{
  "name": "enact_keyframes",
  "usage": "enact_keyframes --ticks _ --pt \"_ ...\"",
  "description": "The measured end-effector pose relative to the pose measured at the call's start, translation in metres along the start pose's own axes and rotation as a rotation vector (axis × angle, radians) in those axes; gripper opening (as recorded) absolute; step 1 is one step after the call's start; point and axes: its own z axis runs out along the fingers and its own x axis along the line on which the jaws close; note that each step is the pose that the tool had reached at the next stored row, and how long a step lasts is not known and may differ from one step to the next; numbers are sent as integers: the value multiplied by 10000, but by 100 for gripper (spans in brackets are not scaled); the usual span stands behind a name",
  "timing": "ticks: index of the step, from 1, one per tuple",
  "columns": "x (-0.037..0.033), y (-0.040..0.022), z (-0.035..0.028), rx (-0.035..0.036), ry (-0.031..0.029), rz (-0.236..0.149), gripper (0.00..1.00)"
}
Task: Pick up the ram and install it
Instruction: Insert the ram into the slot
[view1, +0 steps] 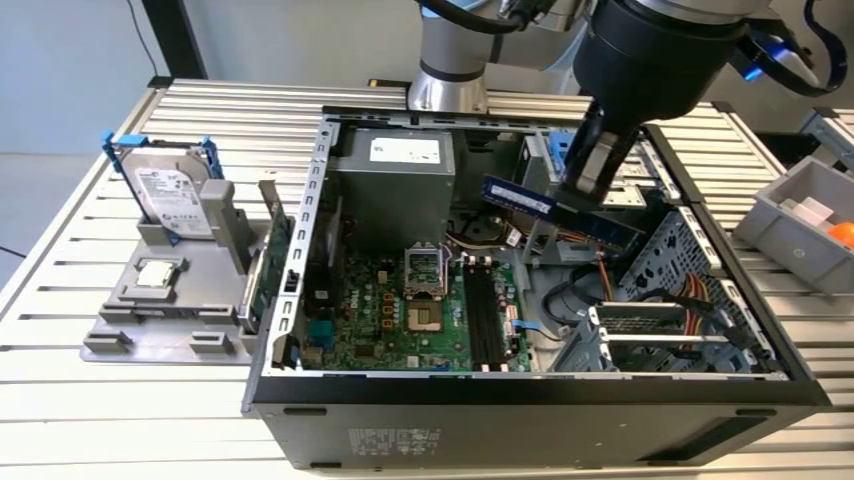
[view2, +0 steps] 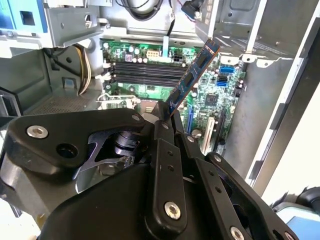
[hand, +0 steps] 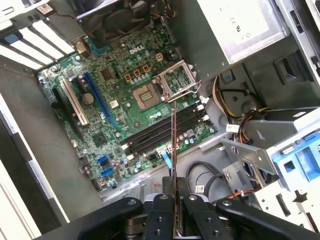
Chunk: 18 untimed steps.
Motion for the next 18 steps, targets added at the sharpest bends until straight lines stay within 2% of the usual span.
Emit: enact_keyframes --ticks 18 --pt "0 0 0 68 -59 1191 0"
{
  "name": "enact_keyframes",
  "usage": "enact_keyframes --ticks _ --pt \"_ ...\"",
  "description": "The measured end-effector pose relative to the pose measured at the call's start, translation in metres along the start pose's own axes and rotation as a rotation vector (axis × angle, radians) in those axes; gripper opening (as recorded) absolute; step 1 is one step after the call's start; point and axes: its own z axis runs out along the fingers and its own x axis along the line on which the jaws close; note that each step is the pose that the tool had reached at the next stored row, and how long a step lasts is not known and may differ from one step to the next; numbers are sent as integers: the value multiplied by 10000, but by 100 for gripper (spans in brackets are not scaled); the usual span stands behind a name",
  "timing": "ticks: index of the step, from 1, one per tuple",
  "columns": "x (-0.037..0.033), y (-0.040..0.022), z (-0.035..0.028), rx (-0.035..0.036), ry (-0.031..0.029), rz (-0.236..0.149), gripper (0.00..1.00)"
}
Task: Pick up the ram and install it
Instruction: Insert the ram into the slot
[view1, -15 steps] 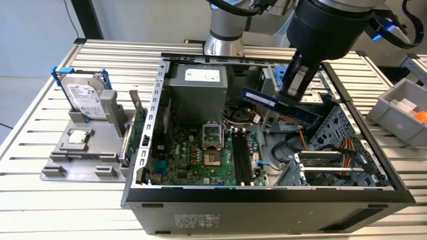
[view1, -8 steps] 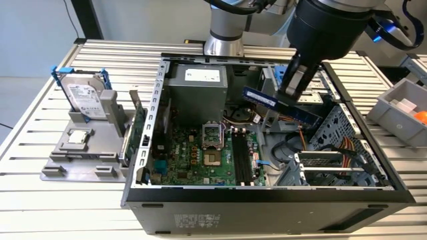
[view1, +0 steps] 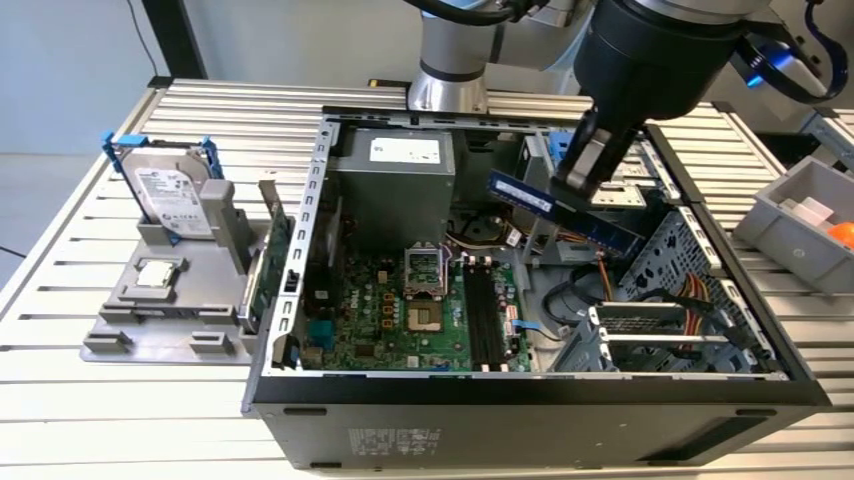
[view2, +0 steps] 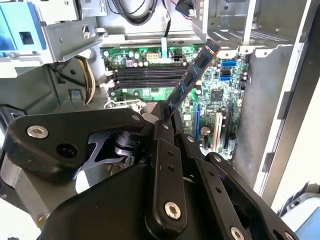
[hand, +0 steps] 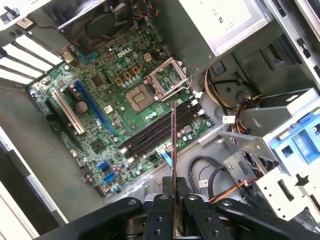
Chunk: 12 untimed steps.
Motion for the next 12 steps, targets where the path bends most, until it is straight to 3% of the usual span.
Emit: enact_keyframes --ticks 12 --pt "0 0 0 45 -40 800 0"
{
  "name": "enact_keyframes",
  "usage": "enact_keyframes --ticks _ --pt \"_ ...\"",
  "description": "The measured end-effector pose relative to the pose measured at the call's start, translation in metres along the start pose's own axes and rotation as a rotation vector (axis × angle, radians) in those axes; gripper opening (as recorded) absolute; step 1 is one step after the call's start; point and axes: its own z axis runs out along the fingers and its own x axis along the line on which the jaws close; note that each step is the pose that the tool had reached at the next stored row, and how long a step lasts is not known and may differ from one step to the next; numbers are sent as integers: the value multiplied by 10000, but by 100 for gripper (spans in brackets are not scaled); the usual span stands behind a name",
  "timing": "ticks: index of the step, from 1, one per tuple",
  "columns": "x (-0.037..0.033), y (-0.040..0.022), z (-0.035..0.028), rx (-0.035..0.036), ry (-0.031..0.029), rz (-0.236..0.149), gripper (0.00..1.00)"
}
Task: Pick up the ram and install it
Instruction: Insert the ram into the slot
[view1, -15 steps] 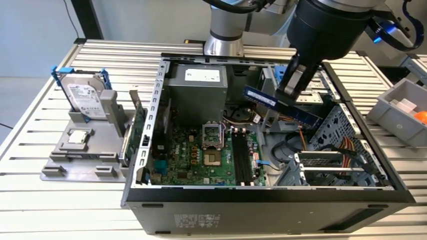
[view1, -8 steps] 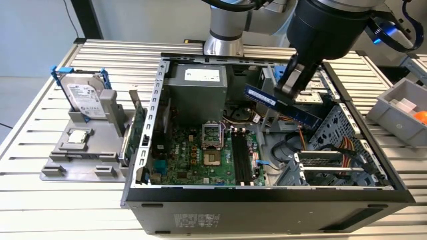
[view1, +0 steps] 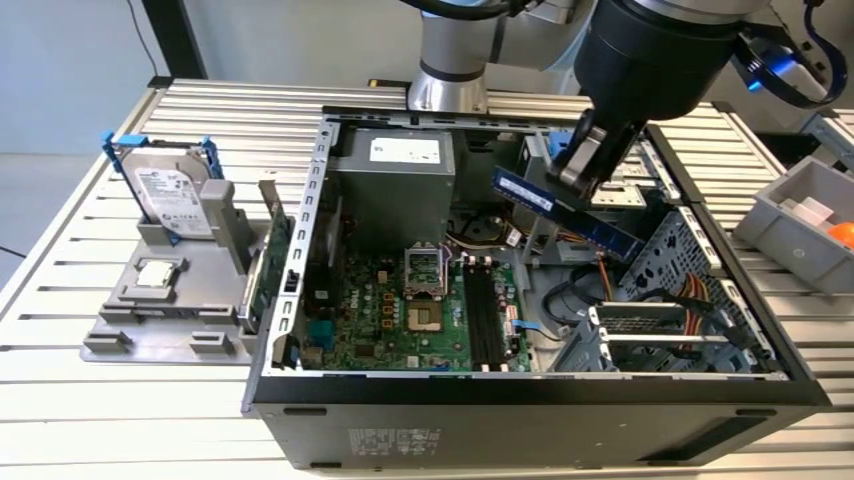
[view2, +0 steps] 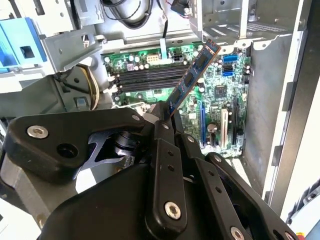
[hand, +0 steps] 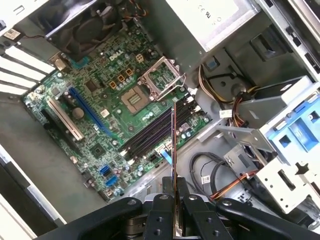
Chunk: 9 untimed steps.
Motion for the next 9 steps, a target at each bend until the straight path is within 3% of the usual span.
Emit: enact_keyframes --ticks 9 --pt "0 0 -1 31 -24 515 0"
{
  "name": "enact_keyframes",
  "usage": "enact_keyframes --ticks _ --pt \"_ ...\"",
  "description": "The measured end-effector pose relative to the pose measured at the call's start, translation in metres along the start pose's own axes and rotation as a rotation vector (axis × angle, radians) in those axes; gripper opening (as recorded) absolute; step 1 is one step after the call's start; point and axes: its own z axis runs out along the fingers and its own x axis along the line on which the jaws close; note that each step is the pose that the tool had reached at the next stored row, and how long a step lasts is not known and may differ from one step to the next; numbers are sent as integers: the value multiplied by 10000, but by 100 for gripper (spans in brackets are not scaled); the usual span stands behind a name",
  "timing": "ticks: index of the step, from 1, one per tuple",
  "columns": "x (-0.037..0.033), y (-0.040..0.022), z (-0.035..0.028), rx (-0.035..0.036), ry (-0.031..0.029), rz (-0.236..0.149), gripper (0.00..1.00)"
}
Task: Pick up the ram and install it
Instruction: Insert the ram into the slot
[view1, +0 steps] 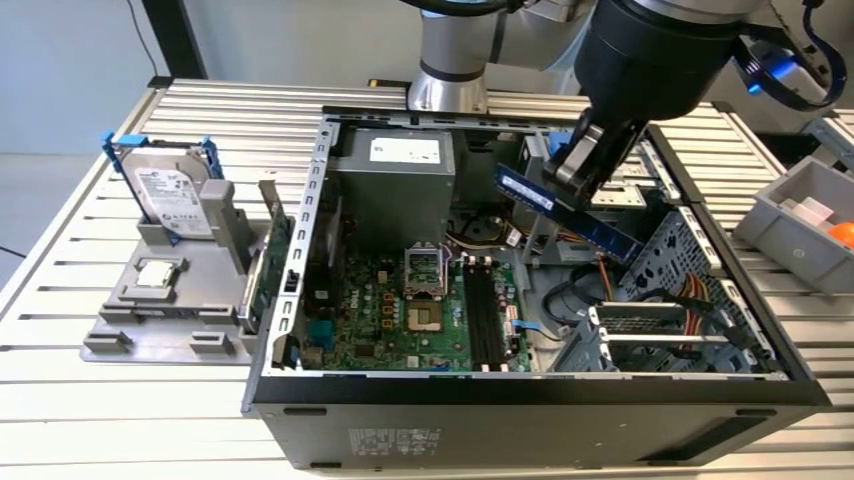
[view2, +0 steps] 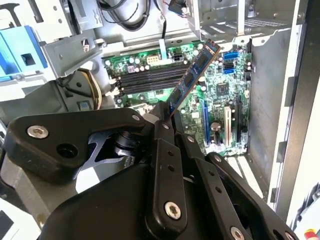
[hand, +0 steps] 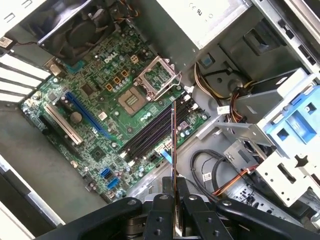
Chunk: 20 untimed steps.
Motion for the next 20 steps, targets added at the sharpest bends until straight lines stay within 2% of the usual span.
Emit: enact_keyframes --ticks 11,18,20 --pt "1 0 1 35 -33 640 0" --pt "0 0 1 44 -42 806 0" --pt "1 0 1 17 -78 933 0"
